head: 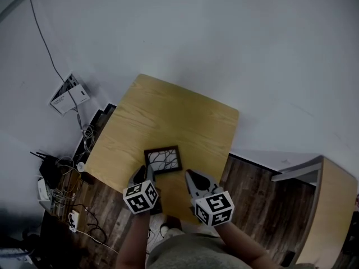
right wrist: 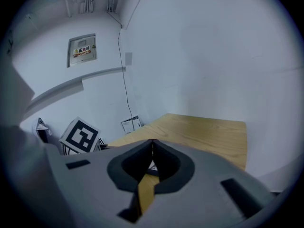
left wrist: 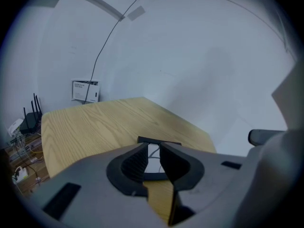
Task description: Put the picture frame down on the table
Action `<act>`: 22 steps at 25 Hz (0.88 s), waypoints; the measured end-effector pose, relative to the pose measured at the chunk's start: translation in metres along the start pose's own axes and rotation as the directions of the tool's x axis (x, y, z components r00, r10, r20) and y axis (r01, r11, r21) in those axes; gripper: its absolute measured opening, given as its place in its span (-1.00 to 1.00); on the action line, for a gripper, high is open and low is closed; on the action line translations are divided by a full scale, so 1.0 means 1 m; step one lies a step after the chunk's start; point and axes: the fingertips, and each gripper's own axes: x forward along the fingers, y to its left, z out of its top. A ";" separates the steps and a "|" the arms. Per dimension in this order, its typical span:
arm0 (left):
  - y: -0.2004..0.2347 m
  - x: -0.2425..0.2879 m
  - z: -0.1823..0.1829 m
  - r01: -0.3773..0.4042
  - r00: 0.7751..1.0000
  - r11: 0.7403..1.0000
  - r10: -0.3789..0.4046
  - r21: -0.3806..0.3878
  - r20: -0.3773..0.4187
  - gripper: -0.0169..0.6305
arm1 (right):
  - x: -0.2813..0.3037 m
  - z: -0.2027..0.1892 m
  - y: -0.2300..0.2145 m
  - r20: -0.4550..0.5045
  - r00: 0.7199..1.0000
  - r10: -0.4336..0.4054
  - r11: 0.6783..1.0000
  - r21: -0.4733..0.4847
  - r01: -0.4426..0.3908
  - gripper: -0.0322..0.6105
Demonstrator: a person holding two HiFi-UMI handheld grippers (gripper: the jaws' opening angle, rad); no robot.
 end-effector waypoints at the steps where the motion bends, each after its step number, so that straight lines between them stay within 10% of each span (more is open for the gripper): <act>1: -0.001 -0.005 0.001 0.003 1.000 1.000 -0.003 0.001 0.007 -0.75 | -0.004 -0.001 0.003 0.004 1.000 -0.004 1.000 0.000 0.004 -0.90; 22: -0.015 -0.154 -0.026 0.137 0.984 0.989 -0.143 0.056 0.105 -0.94 | -0.098 -0.035 0.089 0.076 0.997 -0.032 0.999 -0.035 0.035 -0.90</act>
